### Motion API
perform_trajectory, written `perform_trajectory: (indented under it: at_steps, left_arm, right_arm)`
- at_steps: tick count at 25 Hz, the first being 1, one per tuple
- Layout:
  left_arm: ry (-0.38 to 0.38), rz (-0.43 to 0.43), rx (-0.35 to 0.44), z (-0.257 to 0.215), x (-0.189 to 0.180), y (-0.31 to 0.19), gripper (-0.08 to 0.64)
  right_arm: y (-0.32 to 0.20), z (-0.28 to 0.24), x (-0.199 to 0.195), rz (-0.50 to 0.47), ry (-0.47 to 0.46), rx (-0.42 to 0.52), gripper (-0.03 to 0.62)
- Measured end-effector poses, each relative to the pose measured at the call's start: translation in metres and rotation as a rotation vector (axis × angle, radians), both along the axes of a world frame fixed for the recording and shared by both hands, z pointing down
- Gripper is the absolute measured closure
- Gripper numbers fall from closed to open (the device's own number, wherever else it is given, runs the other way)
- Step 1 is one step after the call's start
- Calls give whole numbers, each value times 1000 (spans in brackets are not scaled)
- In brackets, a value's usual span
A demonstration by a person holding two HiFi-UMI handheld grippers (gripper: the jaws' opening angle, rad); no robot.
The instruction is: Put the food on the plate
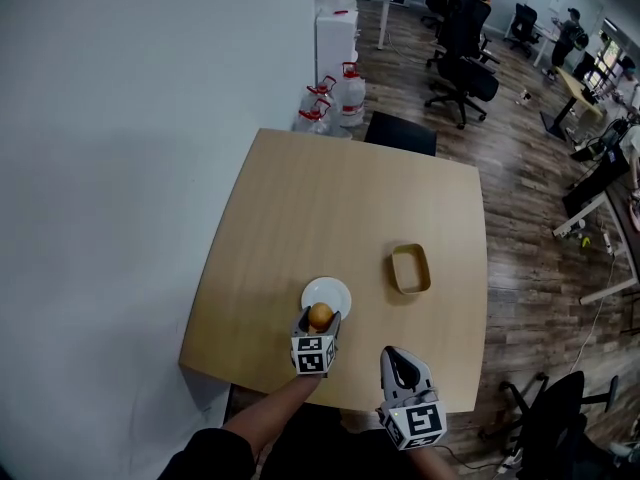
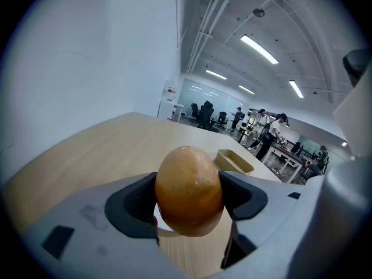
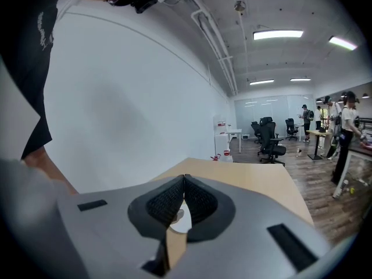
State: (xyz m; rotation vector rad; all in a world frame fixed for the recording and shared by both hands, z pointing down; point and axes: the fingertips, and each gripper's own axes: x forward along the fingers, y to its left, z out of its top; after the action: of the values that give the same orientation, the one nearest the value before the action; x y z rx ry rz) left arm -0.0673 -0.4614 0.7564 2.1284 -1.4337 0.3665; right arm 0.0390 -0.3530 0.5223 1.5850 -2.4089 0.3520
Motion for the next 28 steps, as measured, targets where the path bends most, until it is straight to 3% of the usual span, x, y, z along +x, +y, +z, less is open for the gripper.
perform_trajectory:
  at_steps: [10,16,20,25,28]
  left_arm:
    - [-62,1,-84,58,-5,-40,243]
    - [-33,110,-138,73,6,-49,244]
    - [-23,132,-163,80,9,-51,244]
    - [46,214,-213,83,24,-43,243]
    - [-3,283,-223,86,28,-36,242]
  right_arm:
    - [-5,22,-17,21,2,-92,532]
    - [-1,14,-22,10,34,-80,532]
    - [0,16,-7,40,65,-93,532]
    - [4,19,-9,38,62,-98,532]
    - [9,16,-16,2,82,-87,532]
